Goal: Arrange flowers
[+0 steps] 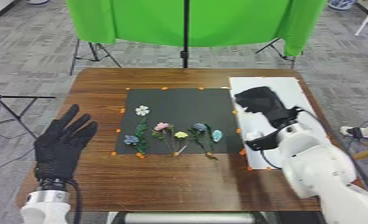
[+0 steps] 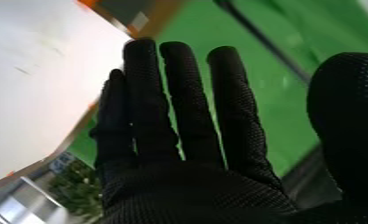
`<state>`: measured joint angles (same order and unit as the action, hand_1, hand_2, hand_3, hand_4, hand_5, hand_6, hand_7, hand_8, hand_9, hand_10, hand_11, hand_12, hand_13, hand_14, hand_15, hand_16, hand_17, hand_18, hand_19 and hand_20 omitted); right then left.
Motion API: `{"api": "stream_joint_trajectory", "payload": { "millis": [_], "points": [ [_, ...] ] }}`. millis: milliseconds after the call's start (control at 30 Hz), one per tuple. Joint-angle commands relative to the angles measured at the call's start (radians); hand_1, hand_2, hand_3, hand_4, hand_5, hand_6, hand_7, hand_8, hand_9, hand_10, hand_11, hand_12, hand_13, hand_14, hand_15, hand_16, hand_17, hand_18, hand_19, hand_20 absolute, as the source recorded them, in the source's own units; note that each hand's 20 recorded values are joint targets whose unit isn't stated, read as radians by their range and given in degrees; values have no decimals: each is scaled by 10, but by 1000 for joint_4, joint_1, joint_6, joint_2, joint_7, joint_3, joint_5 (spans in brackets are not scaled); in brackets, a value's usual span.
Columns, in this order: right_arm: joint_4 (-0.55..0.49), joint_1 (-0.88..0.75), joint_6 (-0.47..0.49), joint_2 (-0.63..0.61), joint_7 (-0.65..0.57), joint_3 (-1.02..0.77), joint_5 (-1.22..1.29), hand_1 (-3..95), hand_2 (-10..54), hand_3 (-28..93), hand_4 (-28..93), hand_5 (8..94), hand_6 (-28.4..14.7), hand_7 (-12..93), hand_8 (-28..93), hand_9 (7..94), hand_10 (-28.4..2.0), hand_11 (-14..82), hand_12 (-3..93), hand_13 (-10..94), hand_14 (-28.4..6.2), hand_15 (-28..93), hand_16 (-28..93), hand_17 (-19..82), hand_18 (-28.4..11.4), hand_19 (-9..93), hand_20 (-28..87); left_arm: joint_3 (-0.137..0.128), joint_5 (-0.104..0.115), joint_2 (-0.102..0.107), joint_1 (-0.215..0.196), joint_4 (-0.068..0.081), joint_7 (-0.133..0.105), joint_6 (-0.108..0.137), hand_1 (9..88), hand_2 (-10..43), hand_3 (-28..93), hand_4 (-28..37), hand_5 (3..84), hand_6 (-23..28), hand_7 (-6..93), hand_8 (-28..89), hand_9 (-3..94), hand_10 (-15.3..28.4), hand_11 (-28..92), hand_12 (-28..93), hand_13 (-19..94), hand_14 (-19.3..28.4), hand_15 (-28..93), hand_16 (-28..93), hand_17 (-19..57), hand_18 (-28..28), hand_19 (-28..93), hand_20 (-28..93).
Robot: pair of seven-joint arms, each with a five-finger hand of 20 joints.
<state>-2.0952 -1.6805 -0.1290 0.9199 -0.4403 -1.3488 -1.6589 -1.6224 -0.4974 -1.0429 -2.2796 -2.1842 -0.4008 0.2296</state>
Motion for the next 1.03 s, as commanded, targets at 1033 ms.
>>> {"api": "stream_joint_trajectory", "payload": {
  "millis": [1033],
  "points": [
    [131, -113, 165, 183, 245, -224, 917, 198, 12, 778, -283, 429, 48, 135, -121, 465, -151, 94, 135, 347, -197, 253, 161, 20, -222, 494, 251, 38, -75, -45, 78, 66, 63, -14, 197, 64, 811, -283, 359, 58, 111, -99, 324, 163, 187, 101, 256, 260, 457, -68, -94, 248, 521, 153]
  ]
}}
